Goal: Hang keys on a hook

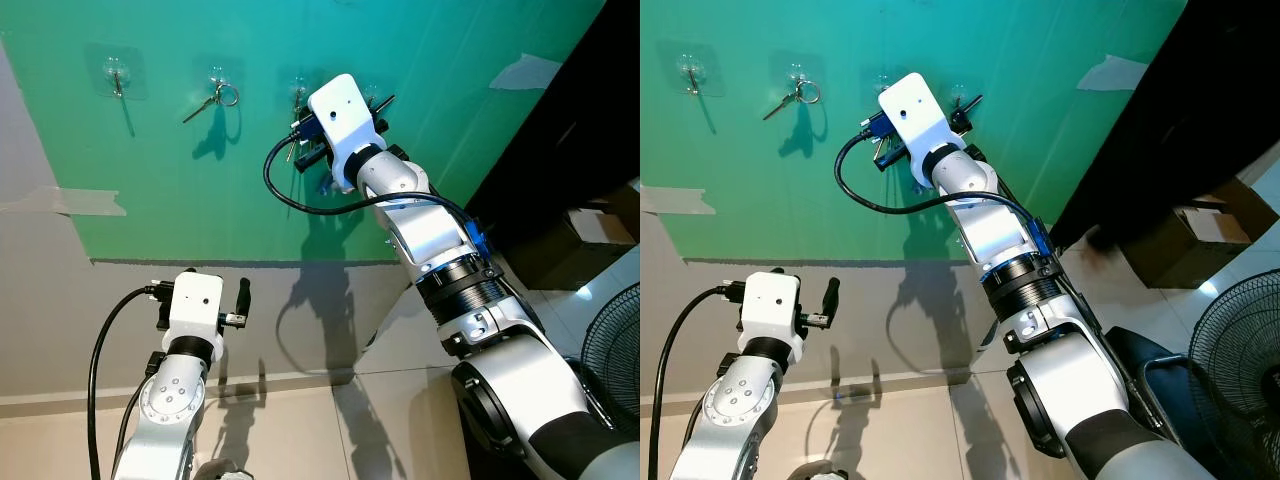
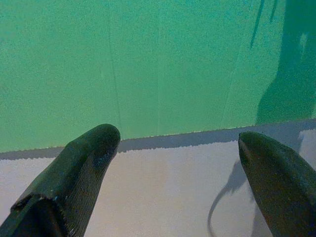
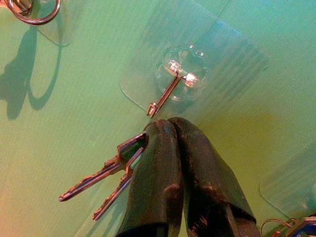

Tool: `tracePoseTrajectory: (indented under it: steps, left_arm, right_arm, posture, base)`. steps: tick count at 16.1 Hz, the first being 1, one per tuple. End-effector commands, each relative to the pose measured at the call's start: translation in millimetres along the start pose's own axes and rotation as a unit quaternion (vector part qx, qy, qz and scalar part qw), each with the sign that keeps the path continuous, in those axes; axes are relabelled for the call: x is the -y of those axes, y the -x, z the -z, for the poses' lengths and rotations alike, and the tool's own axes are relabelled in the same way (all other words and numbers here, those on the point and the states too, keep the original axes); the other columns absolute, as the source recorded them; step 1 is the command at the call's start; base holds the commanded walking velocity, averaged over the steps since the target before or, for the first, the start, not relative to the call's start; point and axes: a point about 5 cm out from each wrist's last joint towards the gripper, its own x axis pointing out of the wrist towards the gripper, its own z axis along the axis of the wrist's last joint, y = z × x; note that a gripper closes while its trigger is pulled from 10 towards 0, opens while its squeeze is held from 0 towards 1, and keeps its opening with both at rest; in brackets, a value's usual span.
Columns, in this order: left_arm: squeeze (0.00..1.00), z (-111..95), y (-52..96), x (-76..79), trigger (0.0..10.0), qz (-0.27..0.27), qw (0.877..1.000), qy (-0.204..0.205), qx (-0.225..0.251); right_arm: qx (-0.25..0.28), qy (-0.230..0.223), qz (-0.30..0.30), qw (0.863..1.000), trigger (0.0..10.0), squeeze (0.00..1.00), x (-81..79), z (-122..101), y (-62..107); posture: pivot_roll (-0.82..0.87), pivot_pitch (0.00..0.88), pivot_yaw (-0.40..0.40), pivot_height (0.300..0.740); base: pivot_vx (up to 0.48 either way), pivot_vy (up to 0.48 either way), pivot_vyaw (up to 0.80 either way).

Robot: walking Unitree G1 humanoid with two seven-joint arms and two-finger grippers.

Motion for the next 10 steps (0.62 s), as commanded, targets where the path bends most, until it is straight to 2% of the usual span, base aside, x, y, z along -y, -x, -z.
tracePoseTrajectory:
  steps: [1, 2, 5, 7, 10]
  left_arm:
    - [0.0, 0, -1.2, 5.0, 10.0, 0.008, 1.0, 0.006, -0.002]
    - [0.0, 1, -0.4, 5.8, 10.0, 0.008, 1.0, 0.007, -0.004]
    - [0.0, 2, 1.1, 5.6, 10.0, 0.008, 1.0, 0.008, -0.007]
    - [0.0, 2, 0.2, 5.8, 10.0, 0.011, 1.0, 0.008, -0.006]
    - [0.0, 0, -3.3, 8.6, 10.0, 0.019, 1.0, 0.007, -0.004]
  right_arm:
    - [-0.013, -0.012, 0.043, 0.999, 10.0, 0.0, 20.8, 2, 2.0]
    - [-0.015, -0.054, 0.048, 0.997, 10.0, 0.0, 18.4, 8, 14.1]
    - [-0.038, -0.077, 0.05, 0.995, 10.0, 0.0, 11.7, 25, 35.2]
    - [-0.05, -0.079, 0.054, 0.994, 10.0, 0.0, 12.3, 30, 39.8]
    - [-0.039, -0.058, 0.066, 0.995, 10.0, 0.0, 19.6, 21, 42.1]
  posture:
    - [0.22, 0.0, -0.189, 0.74]
    - [0.22, 0.0, -0.196, 0.74]
    - [0.21, 0.0, -0.191, 0.74]
    - [0.2, 0.0, -0.182, 0.74]
    - [0.19, 0.0, -0.17, 0.74]
  base:
    - [0.0, 0.0, 0.0]
    - [0.0, 0.0, 0.0]
    - [0.0, 0.0, 0.0]
    - [0.0, 0.0, 0.0]
    - [0.0, 0.0, 0.0]
